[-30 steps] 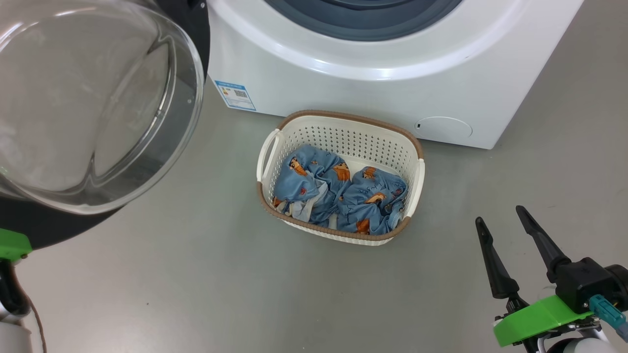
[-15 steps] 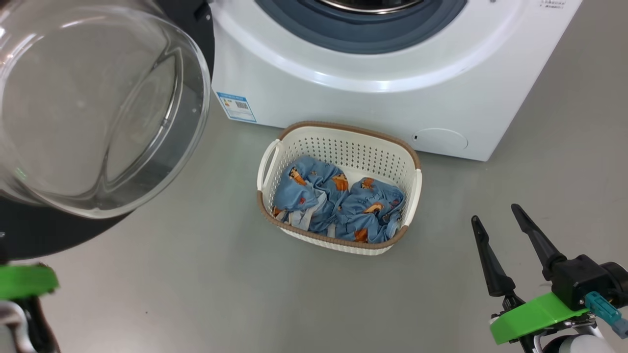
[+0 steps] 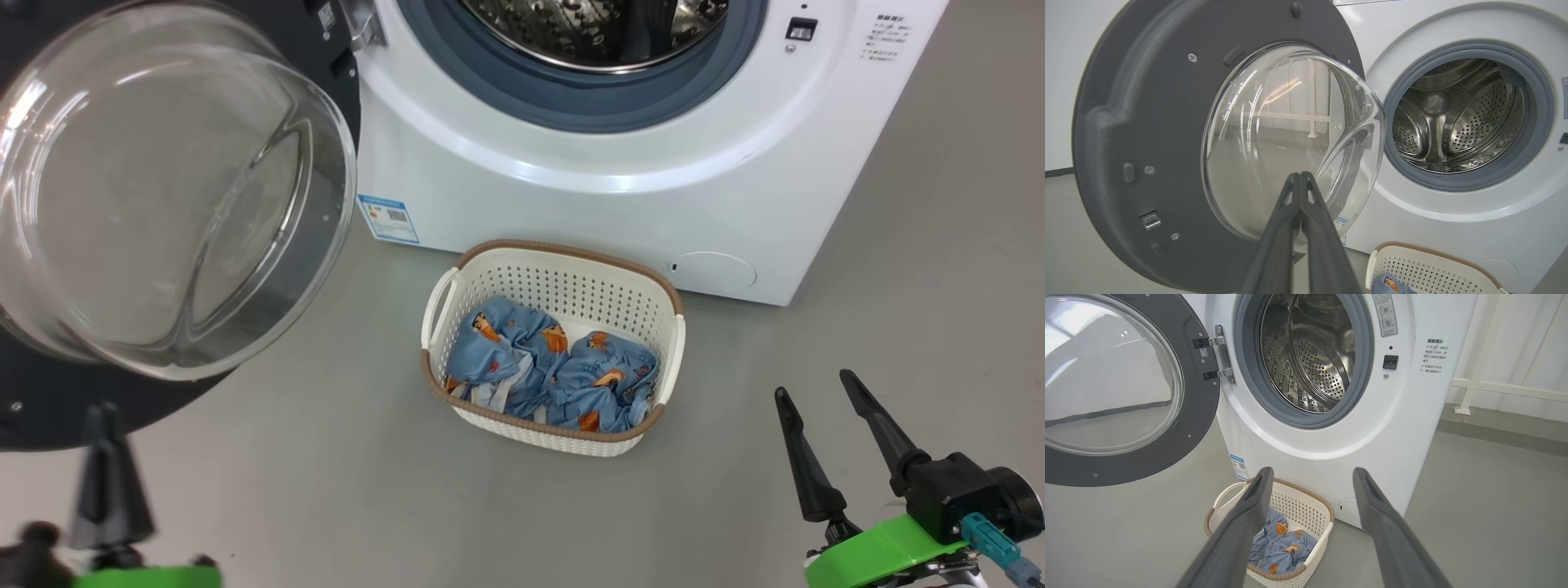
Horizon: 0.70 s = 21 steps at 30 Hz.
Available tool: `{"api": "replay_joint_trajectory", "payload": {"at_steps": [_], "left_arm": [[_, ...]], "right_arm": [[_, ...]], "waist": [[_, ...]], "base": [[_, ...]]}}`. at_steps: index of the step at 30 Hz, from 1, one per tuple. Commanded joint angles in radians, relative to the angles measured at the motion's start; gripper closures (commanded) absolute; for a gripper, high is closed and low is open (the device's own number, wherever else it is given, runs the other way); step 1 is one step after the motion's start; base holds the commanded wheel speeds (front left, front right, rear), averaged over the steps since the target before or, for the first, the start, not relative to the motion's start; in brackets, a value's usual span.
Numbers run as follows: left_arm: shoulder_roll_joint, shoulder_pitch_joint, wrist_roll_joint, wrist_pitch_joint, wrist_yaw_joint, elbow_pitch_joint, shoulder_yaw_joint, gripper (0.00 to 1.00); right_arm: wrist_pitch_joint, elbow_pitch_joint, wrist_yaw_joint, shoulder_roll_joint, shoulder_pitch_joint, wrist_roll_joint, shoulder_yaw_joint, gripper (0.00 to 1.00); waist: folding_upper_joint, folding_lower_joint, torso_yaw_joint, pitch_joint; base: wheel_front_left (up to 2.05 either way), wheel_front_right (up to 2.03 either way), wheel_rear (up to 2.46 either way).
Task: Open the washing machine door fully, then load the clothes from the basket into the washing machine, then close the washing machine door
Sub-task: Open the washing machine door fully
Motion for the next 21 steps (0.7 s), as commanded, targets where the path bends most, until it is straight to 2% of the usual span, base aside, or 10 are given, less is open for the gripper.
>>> {"api": "replay_joint_trajectory", "payload": {"at_steps": [1,2,3,4,5,12,21], "left_arm": [[0.021,0.002,0.015,-0.005,0.001,-0.033,0.015,1.0],[0.02,0.015,0.012,-0.005,0.003,-0.037,-0.012,0.87],[0.02,0.027,0.011,-0.005,0.007,-0.041,-0.034,0.62],[0.02,0.037,0.013,-0.005,0.009,-0.042,-0.055,0.19],[0.02,0.044,0.014,-0.005,0.01,-0.043,-0.075,0.0],[0.02,0.071,0.019,0.029,0.004,-0.029,-0.167,0.0],[0.025,0.088,0.019,0.067,-0.008,0.005,-0.213,0.0]], "right_arm": [[-0.005,-0.027,0.002,0.001,-0.003,0.006,0.029,0.0],[-0.006,-0.027,0.002,0.002,0.0,0.006,0.031,0.0],[-0.005,-0.027,0.002,0.003,0.003,0.005,0.033,0.0],[-0.005,-0.027,0.002,0.003,0.005,0.004,0.034,0.0],[-0.006,-0.028,0.002,0.004,0.008,0.002,0.035,0.0],[-0.011,-0.027,0.002,0.016,0.027,0.003,0.04,0.0],[-0.006,-0.022,0.002,0.029,0.055,0.004,0.049,0.0]], "waist": [[0.0,0.0,-0.007,-0.01],[0.0,0.0,-0.01,-0.016],[0.0,0.0,-0.015,-0.021],[0.0,0.0,-0.019,-0.026],[0.0,0.0,-0.023,-0.032],[0.0,0.0,-0.064,-0.077],[0.0,0.0,-0.152,-0.133]], "base": [[0.0,0.0,0.0],[0.0,0.0,0.0],[0.0,0.0,0.0],[0.0,0.0,0.0],[0.0,0.0,0.0],[0.0,0.0,0.0],[0.0,0.0,0.0]]}}
